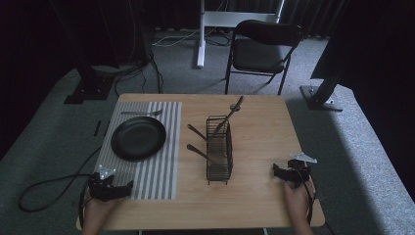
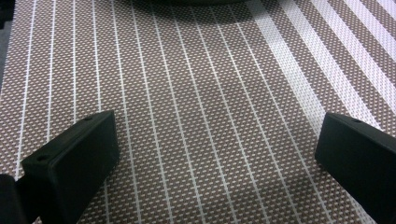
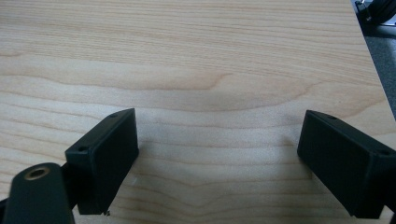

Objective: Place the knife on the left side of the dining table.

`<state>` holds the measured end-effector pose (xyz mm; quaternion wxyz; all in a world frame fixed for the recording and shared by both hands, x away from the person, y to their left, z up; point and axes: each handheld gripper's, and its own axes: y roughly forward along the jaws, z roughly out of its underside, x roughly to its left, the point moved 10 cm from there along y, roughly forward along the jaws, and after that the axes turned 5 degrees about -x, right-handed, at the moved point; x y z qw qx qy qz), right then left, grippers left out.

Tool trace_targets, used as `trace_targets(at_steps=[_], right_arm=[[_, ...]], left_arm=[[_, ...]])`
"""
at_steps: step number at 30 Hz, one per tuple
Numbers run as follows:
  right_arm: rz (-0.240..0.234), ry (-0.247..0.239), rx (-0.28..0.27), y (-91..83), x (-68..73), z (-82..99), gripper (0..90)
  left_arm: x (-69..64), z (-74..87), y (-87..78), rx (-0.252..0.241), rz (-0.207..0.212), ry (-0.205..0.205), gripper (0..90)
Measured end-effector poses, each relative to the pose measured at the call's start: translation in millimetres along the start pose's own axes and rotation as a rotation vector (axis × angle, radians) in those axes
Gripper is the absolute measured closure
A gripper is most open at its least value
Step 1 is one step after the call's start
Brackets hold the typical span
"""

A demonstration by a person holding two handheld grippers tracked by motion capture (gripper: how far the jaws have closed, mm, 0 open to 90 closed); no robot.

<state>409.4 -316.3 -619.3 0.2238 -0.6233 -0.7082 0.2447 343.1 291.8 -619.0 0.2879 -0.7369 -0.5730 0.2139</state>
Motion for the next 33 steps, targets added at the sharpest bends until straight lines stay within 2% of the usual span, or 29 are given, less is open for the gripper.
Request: trace_targets(at_steps=[3,17,28,29,33], right_arm=[[0.001,0.0,0.0,0.0,-0.1,0.0,11.4],[0.011,0.008,-0.001,-0.6,-0.1,0.5,11.4],[0.012,0.009,0.0,-0.7,-0.1,0.7,11.4],[0.012,0.009,0.0,-0.7,-0.1,0.7,11.4],[0.012,0.009,-0.001,-0.7,-0.1,0.7,11.4]], left_arm=[[0.3,0.8,-0.8,-0.004,0.017,0.013,0.0],[-0.2,0.6,-0.4,-0.001,0.012,0.009,0.0],[-1.4,-0.9,-0.2,0.022,0.009,0.007,0.1],[-6.0,-2.2,-0.3,0.025,0.031,0.013,0.1],[-14.9,-7.7,-2.0,0.014,0.049,0.025,0.1]])
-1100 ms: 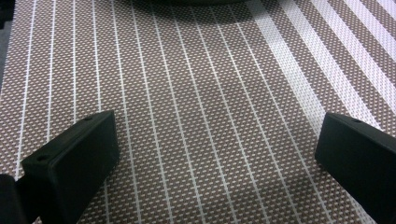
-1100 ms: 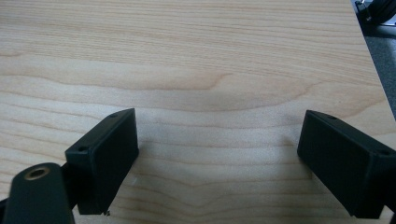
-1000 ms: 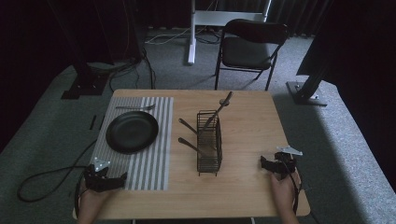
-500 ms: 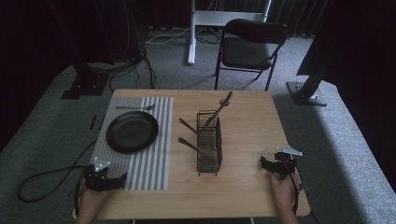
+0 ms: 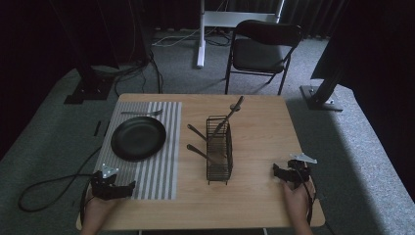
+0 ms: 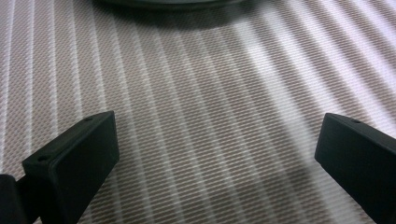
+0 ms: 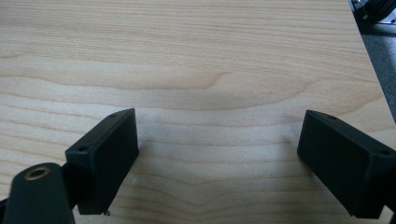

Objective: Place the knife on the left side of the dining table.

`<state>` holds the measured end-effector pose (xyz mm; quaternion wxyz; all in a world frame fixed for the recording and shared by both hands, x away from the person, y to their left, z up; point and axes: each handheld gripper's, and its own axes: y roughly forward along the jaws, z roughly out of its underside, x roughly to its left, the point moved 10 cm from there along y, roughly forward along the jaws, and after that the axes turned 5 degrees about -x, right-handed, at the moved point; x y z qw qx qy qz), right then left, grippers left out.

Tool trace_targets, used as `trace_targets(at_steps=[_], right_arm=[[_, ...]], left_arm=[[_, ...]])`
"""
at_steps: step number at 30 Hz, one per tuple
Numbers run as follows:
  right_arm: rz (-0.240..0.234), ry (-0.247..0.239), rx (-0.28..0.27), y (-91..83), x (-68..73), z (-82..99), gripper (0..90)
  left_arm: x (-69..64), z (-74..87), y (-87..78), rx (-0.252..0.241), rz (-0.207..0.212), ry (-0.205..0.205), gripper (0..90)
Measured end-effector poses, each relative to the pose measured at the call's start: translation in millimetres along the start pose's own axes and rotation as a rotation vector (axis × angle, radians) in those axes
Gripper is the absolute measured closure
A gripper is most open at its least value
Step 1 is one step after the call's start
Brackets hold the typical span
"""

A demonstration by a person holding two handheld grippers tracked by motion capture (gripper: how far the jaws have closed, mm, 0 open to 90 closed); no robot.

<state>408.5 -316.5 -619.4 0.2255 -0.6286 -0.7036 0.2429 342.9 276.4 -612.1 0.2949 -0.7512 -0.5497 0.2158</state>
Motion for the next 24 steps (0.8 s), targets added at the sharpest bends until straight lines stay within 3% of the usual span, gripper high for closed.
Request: trace_targets(at_steps=[2,4,11,24], right_arm=[[0.0,0.0,0.0,0.0,0.0,0.0,11.4],[0.0,0.0,0.0,0.0,0.0,0.0,11.4],[0.0,0.0,0.0,0.0,0.0,0.0,11.4],[0.0,0.0,0.0,0.0,0.0,0.0,11.4]], left_arm=[[-8.4,-7.1,-2.2,-0.014,0.016,0.017,0.1],[-14.7,-11.9,-4.0,-0.026,0.047,0.011,0.1],[-33.2,-30.3,-13.2,-0.07,0.099,0.013,0.2],[-74.0,-66.6,-29.1,-0.127,0.183,0.081,0.2]])
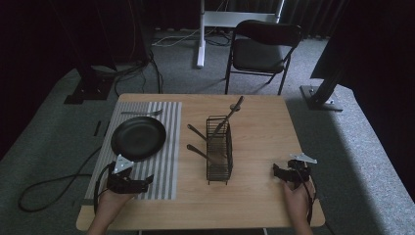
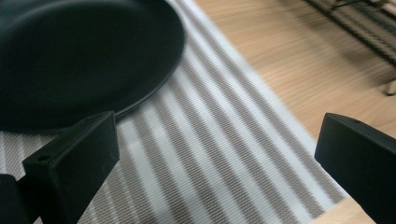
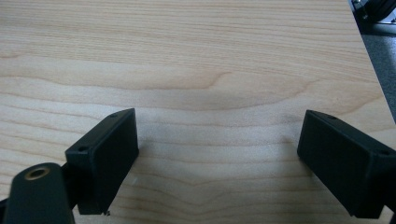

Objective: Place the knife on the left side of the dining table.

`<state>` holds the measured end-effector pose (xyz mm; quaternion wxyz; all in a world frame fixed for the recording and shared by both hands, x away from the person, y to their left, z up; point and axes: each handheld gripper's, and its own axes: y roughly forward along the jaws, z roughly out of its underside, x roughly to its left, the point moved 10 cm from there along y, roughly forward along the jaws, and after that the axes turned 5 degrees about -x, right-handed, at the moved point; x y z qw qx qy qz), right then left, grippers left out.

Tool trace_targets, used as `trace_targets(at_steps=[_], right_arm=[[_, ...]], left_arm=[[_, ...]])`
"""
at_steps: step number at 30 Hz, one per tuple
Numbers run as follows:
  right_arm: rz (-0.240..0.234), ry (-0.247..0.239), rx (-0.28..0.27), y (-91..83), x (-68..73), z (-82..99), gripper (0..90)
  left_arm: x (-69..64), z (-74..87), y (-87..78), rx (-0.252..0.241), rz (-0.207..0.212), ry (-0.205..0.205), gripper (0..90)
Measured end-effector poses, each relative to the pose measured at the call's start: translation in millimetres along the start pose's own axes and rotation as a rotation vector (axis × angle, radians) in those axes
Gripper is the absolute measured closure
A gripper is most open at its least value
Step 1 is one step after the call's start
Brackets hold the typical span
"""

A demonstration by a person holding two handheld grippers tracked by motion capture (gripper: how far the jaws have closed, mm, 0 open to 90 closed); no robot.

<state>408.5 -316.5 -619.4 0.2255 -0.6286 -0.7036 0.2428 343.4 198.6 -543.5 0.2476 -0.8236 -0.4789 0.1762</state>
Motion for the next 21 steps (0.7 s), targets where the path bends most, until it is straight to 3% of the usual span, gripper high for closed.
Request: trace_targets(at_steps=[6,21], right_arm=[[0.0,0.0,0.0,0.0,0.0,0.0,11.4],[0.0,0.0,0.0,0.0,0.0,0.0,11.5]], left_arm=[[-14.1,-10.9,1.5,-0.012,0.033,0.022,0.2],[-66.3,-51.4,7.7,-0.066,0.137,0.09,0.2]])
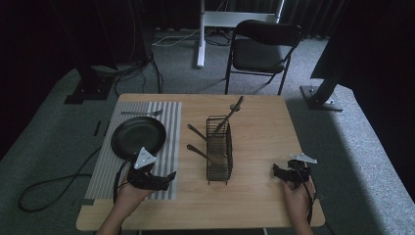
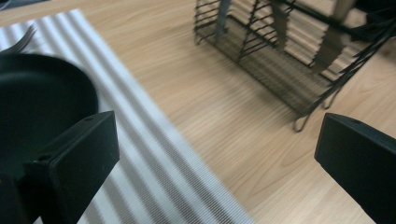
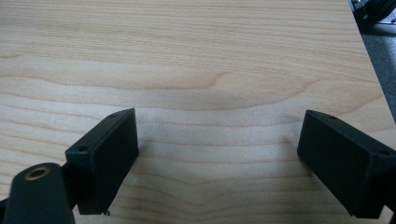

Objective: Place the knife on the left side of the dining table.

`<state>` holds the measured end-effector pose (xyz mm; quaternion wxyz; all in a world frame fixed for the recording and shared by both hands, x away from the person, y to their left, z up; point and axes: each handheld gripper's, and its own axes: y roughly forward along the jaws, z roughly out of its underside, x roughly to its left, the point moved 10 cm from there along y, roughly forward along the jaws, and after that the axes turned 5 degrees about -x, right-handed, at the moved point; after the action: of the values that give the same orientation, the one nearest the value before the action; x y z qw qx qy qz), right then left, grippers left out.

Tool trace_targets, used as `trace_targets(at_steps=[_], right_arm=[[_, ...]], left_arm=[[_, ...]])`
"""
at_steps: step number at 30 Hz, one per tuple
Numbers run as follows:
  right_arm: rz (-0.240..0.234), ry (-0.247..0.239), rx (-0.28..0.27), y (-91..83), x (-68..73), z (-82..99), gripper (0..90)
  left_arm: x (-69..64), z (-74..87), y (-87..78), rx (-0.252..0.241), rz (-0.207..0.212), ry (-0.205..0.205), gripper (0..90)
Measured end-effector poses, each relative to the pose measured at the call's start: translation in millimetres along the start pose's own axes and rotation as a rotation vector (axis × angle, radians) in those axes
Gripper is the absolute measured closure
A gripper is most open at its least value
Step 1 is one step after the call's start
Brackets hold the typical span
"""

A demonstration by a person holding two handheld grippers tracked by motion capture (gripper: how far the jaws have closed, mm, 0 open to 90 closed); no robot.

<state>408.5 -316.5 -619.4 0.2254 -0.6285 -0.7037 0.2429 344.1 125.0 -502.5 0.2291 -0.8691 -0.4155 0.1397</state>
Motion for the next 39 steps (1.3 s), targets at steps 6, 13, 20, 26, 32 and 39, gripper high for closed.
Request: trace_targets(at_steps=[6,13,20,26,32,39], right_arm=[[0.0,0.0,0.0,0.0,0.0,0.0,11.5],[0.0,-0.001,-0.001,0.1,-0.1,0.0,11.5],[0.0,-0.001,-0.001,0.1,-0.1,0.0,11.5],[0.0,-0.001,-0.001,0.1,-0.1,0.0,11.5],[0.0,-0.001,-0.001,0.1,-0.1,0.0,11.5],[0.0,-0.001,-0.001,0.1,-0.1,0.0,11.5]], left_arm=[[-13.7,-18.9,3.6,-0.024,0.036,0.028,1.1],[-27.5,-33.9,8.6,-0.039,0.075,0.044,1.1],[-37.6,-46.7,16.0,-0.047,0.096,0.057,1.1],[-45.5,-55.9,23.6,-0.043,0.128,0.049,1.1],[-52.6,-63.1,35.1,-0.045,0.136,0.05,1.1],[-52.0,-70.3,44.5,-0.051,0.139,0.024,14.3]])
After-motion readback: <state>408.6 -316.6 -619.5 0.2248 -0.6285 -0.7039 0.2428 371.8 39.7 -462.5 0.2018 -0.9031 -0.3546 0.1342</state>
